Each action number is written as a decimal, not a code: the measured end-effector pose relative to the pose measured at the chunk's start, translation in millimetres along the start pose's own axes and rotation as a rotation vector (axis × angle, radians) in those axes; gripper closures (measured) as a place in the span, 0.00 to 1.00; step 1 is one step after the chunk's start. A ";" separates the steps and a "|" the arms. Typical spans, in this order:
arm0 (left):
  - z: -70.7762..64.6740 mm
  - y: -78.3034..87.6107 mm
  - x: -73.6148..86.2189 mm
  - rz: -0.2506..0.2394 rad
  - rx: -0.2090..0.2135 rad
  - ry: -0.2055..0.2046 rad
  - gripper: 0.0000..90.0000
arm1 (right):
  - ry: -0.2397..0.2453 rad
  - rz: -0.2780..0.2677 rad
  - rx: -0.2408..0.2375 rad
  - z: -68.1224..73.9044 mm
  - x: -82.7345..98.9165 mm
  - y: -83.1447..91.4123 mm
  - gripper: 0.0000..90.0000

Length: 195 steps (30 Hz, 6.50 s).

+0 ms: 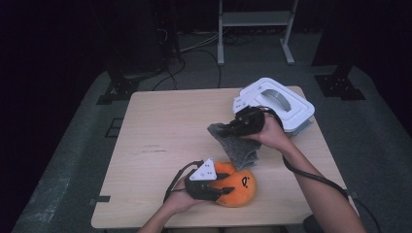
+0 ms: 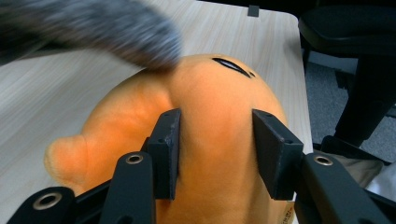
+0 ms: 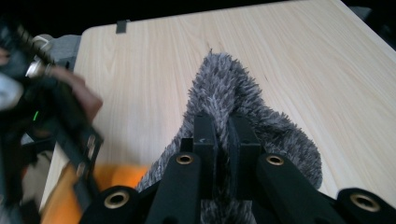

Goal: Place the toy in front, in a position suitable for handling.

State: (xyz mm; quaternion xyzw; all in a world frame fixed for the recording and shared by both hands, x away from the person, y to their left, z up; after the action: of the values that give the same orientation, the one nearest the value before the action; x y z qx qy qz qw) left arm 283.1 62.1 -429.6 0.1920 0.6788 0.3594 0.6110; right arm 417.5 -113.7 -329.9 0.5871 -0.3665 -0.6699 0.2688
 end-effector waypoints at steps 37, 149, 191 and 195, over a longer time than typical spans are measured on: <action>-6.5 -2.2 0.4 -0.001 -0.013 -0.053 0.55 | 0.148 0.109 -0.263 24.3 -112.5 -131.2 0.90; 11.9 20.2 -2.1 -0.039 -0.027 0.018 0.25 | -0.249 -0.038 0.087 -47.5 90.8 59.4 0.52; 33.3 47.5 16.1 -0.035 -0.107 0.100 0.16 | -0.354 -0.068 0.232 -100.9 108.3 96.6 0.49; 33.0 50.1 20.9 -0.022 -0.113 0.113 0.15 | -0.364 -0.071 0.250 -105.5 109.4 98.1 0.49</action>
State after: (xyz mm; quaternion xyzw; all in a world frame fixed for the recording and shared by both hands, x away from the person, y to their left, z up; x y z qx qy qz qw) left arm 302.3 118.6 -407.7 0.1289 0.6928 0.4007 0.5856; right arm 496.3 -276.3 -319.7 0.4978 -0.4683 -0.7231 0.0998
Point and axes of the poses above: each handheld gripper's, and its own axes: y roughly backward along the jaws, x roughly out of its underside, z roughly to its left, the point moved 1 cm from there along -y, roughly forward along the jaws, and after that the axes turned 15 degrees about z, right-handed, at the moved point
